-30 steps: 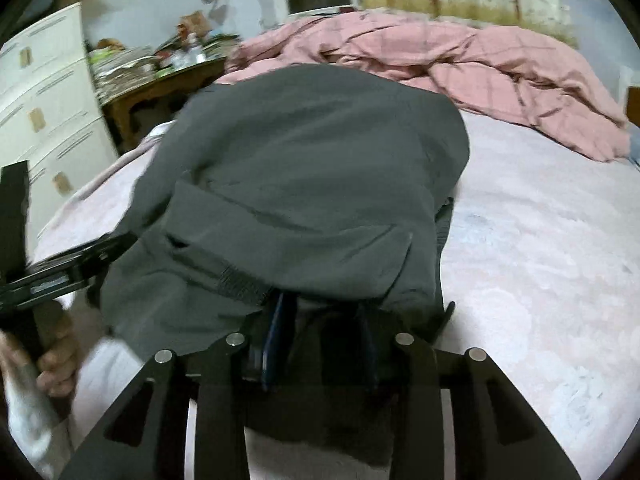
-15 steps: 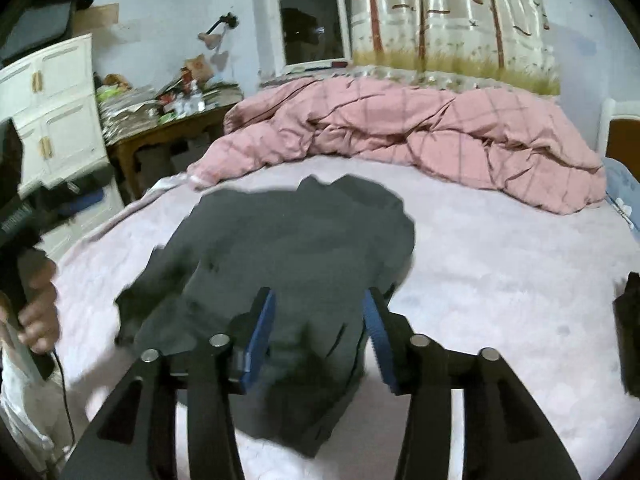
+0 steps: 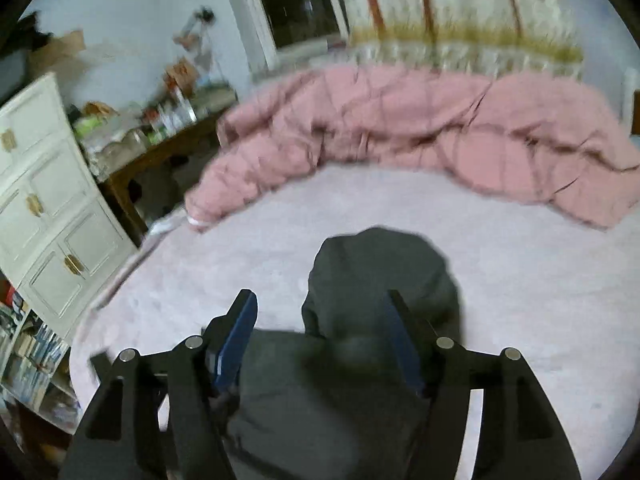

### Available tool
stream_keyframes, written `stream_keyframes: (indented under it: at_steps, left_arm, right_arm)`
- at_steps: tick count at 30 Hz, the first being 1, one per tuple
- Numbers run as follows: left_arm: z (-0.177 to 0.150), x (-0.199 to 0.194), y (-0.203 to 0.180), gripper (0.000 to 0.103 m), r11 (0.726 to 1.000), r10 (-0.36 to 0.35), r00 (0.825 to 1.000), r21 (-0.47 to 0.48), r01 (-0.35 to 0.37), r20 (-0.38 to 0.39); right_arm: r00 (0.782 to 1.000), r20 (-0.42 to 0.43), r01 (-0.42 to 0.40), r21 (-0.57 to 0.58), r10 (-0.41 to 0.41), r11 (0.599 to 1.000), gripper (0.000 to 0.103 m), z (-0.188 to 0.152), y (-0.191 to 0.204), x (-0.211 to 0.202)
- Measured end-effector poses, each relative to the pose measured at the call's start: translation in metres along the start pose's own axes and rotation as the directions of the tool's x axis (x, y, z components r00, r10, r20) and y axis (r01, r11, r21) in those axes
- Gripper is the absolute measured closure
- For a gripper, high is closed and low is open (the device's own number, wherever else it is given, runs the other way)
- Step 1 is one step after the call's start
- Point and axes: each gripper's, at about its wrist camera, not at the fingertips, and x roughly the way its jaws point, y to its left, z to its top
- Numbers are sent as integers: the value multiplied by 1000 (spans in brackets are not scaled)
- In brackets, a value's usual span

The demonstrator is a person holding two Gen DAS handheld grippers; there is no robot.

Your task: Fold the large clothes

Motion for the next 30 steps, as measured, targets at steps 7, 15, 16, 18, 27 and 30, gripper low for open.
stream_keyframes:
  at_steps: [7, 15, 16, 18, 27, 30]
  left_arm:
    - [2, 1, 2, 18, 1000, 0, 1000, -26, 0, -1]
    - [2, 1, 2, 18, 1000, -1, 1000, -22, 1, -2]
    - [2, 0, 3, 18, 1000, -2, 1000, -21, 2, -1]
    - [2, 0, 2, 18, 1000, -2, 1000, -22, 2, -1]
    - [2, -1, 4, 15, 999, 8, 1000, -31, -8, 1]
    - [2, 0, 5, 14, 999, 6, 1000, -38, -6, 1]
  right_arm:
    - [969, -220, 108, -41, -114, 993, 37, 29, 13, 147]
    - [949, -84, 282, -198, -303, 939, 96, 37, 34, 171]
    - [951, -21, 296, -218, -307, 930, 96, 36, 37, 159]
    - [950, 115, 308, -219, -289, 926, 97, 35, 38, 119]
    - [918, 375, -22, -265, 124, 964, 98, -25, 29, -76]
    - [899, 395, -48, -339, 188, 940, 98, -70, 36, -118]
